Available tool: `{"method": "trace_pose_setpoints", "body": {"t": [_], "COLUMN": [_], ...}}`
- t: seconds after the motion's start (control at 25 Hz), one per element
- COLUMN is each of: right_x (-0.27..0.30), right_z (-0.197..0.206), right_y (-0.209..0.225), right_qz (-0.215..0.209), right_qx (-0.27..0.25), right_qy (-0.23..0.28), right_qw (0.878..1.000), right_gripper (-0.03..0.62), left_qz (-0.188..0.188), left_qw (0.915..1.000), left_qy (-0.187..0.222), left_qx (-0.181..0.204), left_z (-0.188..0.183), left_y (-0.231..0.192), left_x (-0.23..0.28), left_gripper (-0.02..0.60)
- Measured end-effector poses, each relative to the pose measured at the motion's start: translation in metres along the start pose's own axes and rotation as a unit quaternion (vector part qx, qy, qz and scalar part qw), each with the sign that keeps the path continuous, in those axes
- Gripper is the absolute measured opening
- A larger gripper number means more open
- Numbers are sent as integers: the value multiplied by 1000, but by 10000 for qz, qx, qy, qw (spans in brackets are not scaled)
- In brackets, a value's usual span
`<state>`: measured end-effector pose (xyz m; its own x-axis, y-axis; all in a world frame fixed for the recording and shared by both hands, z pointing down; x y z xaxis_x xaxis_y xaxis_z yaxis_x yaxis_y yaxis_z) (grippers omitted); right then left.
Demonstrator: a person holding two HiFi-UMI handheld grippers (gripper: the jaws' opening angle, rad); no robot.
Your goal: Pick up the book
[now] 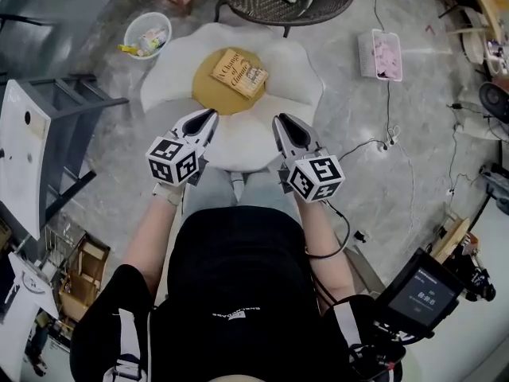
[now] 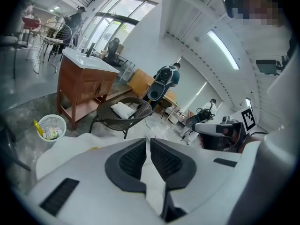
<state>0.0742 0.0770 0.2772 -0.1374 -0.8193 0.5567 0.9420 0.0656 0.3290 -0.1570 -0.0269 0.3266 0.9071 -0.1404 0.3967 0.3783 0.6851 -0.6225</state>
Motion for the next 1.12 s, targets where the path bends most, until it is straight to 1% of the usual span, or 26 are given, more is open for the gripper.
{"method": "trace_pose_setpoints", "body": {"t": [0.2,0.36,0.64,0.8,0.84,0.96,1.12], "right_x": [11,24,55,76,81,92,114], "right_z": [15,25,50,67,70,83,105], "right_y": [7,16,32,43,44,47,57], "right_qz": [50,71,151,211,215,211,203], "right_qx": [117,165,282,348,360,445,532], "right_qy": [-83,-104,-152,-278,-296,-339,-369], "right_qw": [9999,9998,9994,9988,9987,9982,9977], "right_gripper": [64,64,64,64,64,64,64], "left_qz": [-23,-32,-16,29,43,95,98], "left_qw": [9999,9998,9991,9983,9981,9976,9968], "left_qy": [-57,-128,-376,-521,-543,-602,-669], "left_qx": [-143,-146,-209,-264,-287,-343,-432], "left_z": [15,26,50,63,66,78,101], "left_y": [-21,-38,-65,-81,-86,-100,-132], "left_x": [11,23,45,59,62,70,92], "left_gripper": [15,17,17,17,21,58,78]}}
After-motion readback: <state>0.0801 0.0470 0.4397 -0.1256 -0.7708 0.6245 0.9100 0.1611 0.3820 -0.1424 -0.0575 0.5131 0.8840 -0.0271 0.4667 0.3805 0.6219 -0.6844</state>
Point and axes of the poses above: the fingertips, and each gripper's own axes: x forward along the fingers, y to its right, z out of its underside, the point moved 9 cm from there along -x, backward along the fingers, and after that the axes turned 9 degrees about z, right-handed, at the moved point
